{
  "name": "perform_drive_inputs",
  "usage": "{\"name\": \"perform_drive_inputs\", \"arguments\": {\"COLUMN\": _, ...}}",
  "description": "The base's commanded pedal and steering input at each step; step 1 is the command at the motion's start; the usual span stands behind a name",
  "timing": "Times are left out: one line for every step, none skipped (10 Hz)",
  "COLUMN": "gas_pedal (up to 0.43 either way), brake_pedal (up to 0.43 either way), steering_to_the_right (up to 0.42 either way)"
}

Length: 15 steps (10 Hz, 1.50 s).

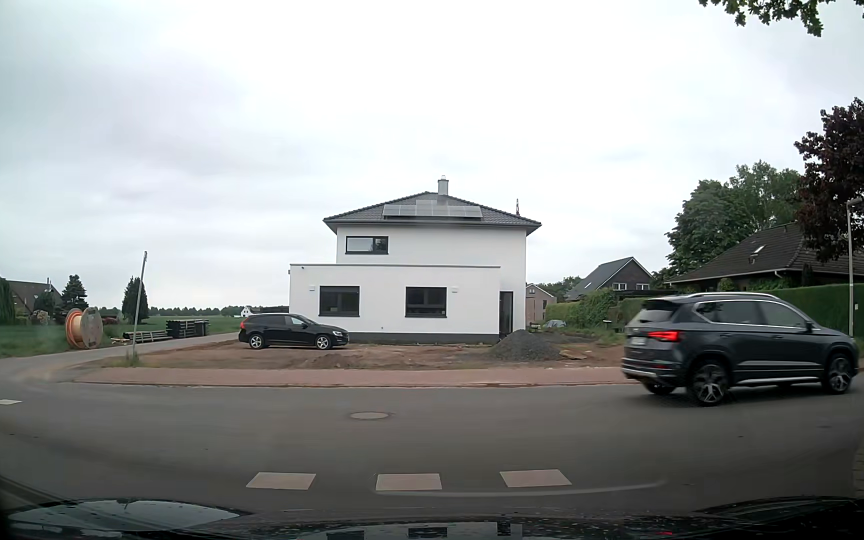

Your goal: Follow the waypoints while adhering to traffic rules and regulations

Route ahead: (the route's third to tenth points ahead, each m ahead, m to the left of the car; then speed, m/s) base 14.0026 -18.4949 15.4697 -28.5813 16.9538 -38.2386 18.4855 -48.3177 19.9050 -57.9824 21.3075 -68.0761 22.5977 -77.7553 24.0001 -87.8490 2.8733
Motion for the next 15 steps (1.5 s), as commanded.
{"name": "perform_drive_inputs", "arguments": {"gas_pedal": 0.0, "brake_pedal": 0.152, "steering_to_the_right": 0.113}}
{"name": "perform_drive_inputs", "arguments": {"gas_pedal": 0.0, "brake_pedal": 0.159, "steering_to_the_right": 0.117}}
{"name": "perform_drive_inputs", "arguments": {"gas_pedal": 0.0, "brake_pedal": 0.152, "steering_to_the_right": 0.123}}
{"name": "perform_drive_inputs", "arguments": {"gas_pedal": 0.0, "brake_pedal": 0.152, "steering_to_the_right": 0.128}}
{"name": "perform_drive_inputs", "arguments": {"gas_pedal": 0.0, "brake_pedal": 0.134, "steering_to_the_right": 0.135}}
{"name": "perform_drive_inputs", "arguments": {"gas_pedal": 0.0, "brake_pedal": 0.128, "steering_to_the_right": 0.144}}
{"name": "perform_drive_inputs", "arguments": {"gas_pedal": 0.0, "brake_pedal": 0.134, "steering_to_the_right": 0.153}}
{"name": "perform_drive_inputs", "arguments": {"gas_pedal": 0.0, "brake_pedal": 0.134, "steering_to_the_right": 0.162}}
{"name": "perform_drive_inputs", "arguments": {"gas_pedal": 0.0, "brake_pedal": 0.134, "steering_to_the_right": 0.168}}
{"name": "perform_drive_inputs", "arguments": {"gas_pedal": 0.0, "brake_pedal": 0.012, "steering_to_the_right": 0.173}}
{"name": "perform_drive_inputs", "arguments": {"gas_pedal": 0.0, "brake_pedal": 0.0, "steering_to_the_right": 0.18}}
{"name": "perform_drive_inputs", "arguments": {"gas_pedal": 0.0, "brake_pedal": 0.0, "steering_to_the_right": 0.192}}
{"name": "perform_drive_inputs", "arguments": {"gas_pedal": 0.047, "brake_pedal": 0.0, "steering_to_the_right": 0.207}}
{"name": "perform_drive_inputs", "arguments": {"gas_pedal": 0.13, "brake_pedal": 0.0, "steering_to_the_right": 0.218}}
{"name": "perform_drive_inputs", "arguments": {"gas_pedal": 0.138, "brake_pedal": 0.0, "steering_to_the_right": 0.22}}
